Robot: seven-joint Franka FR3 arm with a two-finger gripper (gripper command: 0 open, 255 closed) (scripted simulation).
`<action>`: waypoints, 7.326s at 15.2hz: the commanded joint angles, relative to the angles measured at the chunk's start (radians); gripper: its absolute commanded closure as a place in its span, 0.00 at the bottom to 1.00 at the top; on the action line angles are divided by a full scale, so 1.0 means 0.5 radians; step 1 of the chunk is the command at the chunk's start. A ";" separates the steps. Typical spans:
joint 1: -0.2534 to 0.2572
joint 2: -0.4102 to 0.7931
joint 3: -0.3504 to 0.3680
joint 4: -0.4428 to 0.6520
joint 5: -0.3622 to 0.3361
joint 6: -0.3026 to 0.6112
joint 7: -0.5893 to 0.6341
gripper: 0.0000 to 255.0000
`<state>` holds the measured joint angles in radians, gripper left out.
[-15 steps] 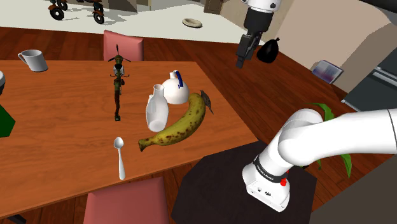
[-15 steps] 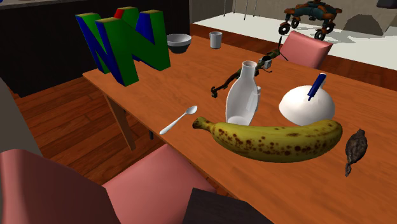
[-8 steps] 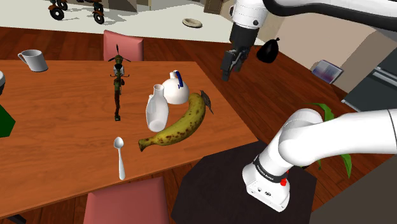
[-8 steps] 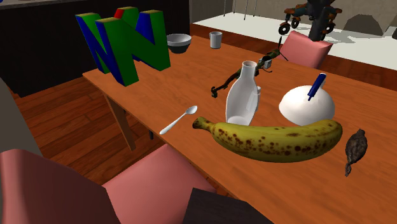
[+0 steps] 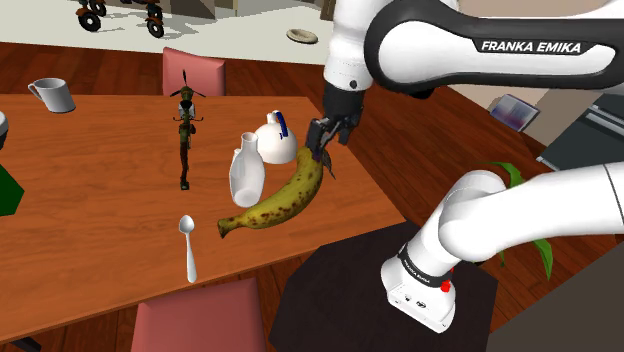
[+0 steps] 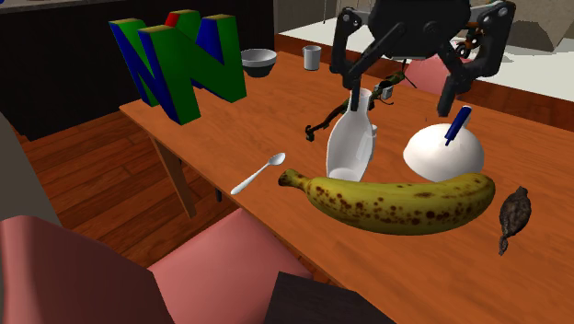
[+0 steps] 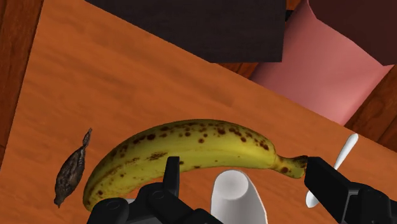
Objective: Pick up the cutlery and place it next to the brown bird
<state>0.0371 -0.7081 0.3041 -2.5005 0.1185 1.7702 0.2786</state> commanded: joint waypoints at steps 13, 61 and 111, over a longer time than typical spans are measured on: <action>-0.167 0.901 0.747 0.157 -0.138 0.782 1.030 0.00; 0.384 2.786 0.501 1.389 -1.600 0.867 2.651 1.00; -0.526 0.642 0.150 -0.701 -0.460 1.507 0.770 1.00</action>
<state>-0.2227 -0.3557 0.4102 -2.8275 -0.1175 2.5254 0.7074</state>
